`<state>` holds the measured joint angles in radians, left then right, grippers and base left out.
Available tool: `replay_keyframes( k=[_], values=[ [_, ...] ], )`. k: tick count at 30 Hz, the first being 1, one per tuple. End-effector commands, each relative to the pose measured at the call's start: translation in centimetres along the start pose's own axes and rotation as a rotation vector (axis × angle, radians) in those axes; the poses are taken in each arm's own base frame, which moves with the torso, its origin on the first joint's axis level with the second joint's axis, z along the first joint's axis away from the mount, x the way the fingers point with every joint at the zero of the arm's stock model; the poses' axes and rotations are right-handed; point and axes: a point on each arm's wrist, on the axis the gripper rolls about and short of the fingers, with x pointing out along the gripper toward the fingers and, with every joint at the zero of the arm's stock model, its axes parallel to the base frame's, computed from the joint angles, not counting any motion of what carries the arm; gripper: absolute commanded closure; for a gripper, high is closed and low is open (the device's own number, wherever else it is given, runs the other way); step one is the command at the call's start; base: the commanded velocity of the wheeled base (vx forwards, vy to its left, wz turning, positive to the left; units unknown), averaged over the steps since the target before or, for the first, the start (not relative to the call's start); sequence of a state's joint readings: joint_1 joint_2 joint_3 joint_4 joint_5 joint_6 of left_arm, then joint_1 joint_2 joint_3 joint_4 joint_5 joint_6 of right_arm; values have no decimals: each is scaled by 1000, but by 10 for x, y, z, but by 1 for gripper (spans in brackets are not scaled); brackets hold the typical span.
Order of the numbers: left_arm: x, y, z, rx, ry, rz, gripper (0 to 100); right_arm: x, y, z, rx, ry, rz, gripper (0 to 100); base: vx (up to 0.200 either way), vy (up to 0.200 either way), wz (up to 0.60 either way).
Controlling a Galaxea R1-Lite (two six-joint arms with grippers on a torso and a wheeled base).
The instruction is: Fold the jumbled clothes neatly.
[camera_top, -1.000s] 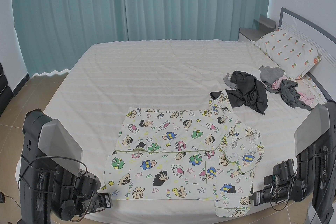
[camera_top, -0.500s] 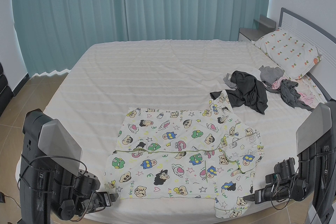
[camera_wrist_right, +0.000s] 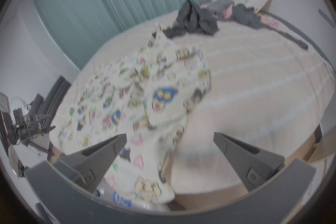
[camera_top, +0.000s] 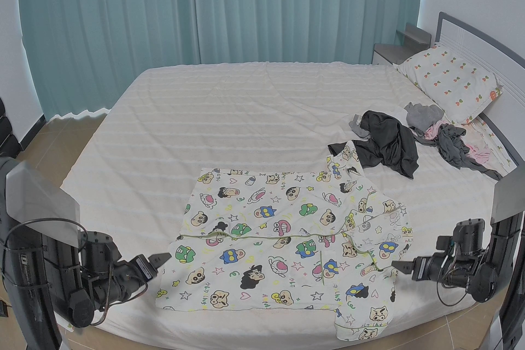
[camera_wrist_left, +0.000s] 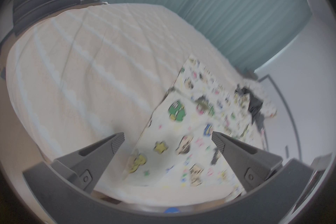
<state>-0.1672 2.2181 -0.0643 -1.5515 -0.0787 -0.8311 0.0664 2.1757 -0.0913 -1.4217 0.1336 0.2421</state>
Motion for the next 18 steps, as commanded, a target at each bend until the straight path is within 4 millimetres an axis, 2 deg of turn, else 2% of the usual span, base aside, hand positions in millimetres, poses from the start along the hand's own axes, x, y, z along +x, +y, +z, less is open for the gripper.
replay_keyframes(
  k=[1,4,7,10,12,13,16,18],
  values=[
    [10,-30,25,-131,-72,-198,0,14,14,57,-22,-246,63,0,200,0,0],
    [14,-34,23,-169,-5,-253,0,29,23,87,-25,-285,85,0,200,0,0],
    [22,-25,13,-173,97,-251,0,45,31,112,27,-326,119,0,200,0,0],
    [25,-23,11,-169,118,-254,0,62,42,108,187,-289,173,0,200,0,0],
    [26,-22,11,-167,118,-253,0,70,43,104,201,-272,172,0,200,0,0],
    [26,-23,9,-164,120,-250,0,90,39,96,200,-252,151,0,200,0,0],
    [26,-23,7,-161,123,-246,0,109,34,96,204,-270,109,0,200,0,0],
    [26,-23,7,-162,117,-241,0,132,30,102,208,-296,89,0,100,0,0]
  ],
)
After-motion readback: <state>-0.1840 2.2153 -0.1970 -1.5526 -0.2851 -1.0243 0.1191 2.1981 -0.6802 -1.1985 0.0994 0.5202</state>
